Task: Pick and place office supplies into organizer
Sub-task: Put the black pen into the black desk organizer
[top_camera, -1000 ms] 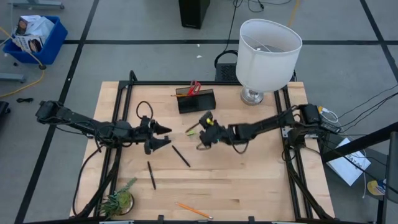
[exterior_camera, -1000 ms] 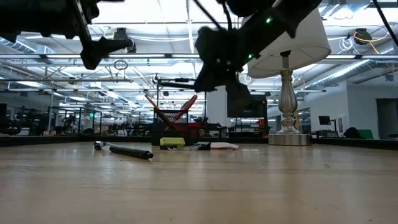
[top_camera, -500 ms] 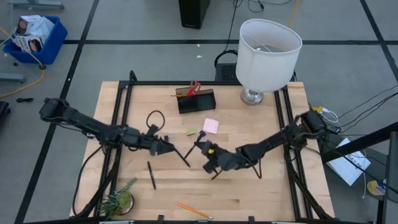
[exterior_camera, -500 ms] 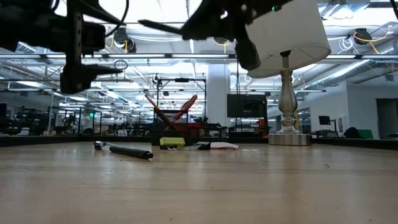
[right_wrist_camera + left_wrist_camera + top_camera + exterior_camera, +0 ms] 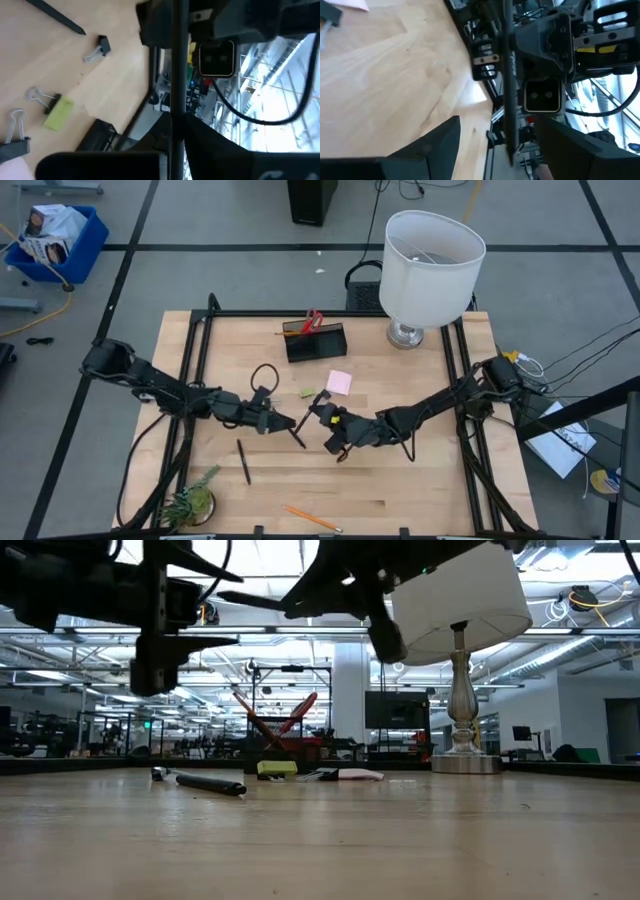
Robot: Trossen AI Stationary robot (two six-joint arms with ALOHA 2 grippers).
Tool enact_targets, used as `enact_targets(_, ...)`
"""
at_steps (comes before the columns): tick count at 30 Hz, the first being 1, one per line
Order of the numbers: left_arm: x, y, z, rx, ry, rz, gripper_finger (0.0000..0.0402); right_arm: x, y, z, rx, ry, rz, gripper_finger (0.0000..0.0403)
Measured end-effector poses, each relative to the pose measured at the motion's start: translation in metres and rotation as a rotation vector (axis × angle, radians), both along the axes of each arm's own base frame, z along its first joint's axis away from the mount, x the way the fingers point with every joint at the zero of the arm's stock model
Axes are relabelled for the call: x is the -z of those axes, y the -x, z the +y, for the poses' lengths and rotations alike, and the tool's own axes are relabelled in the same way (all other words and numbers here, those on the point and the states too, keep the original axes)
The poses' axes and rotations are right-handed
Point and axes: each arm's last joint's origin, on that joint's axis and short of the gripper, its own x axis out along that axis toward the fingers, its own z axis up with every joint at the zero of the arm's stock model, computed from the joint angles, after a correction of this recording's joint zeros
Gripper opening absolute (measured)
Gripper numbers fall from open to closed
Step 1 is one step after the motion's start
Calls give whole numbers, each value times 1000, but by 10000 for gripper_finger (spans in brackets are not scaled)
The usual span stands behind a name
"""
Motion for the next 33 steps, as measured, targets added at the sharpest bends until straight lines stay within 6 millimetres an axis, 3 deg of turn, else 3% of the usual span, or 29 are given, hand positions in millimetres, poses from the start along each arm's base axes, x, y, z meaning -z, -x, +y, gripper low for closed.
enact_targets(8, -2, -32, -9, 72, -16, 24, 261, 13, -7, -7, -15, 27, 38, 21)
enact_targets(15, 6, -35, -11, 108, -9, 102, 238, 11, -6, -1, -50, 36, 32, 21)
enact_targets(33, 9, -34, -11, 117, -40, 132, 77, 15, -4, 2, -83, -22, 52, 21)
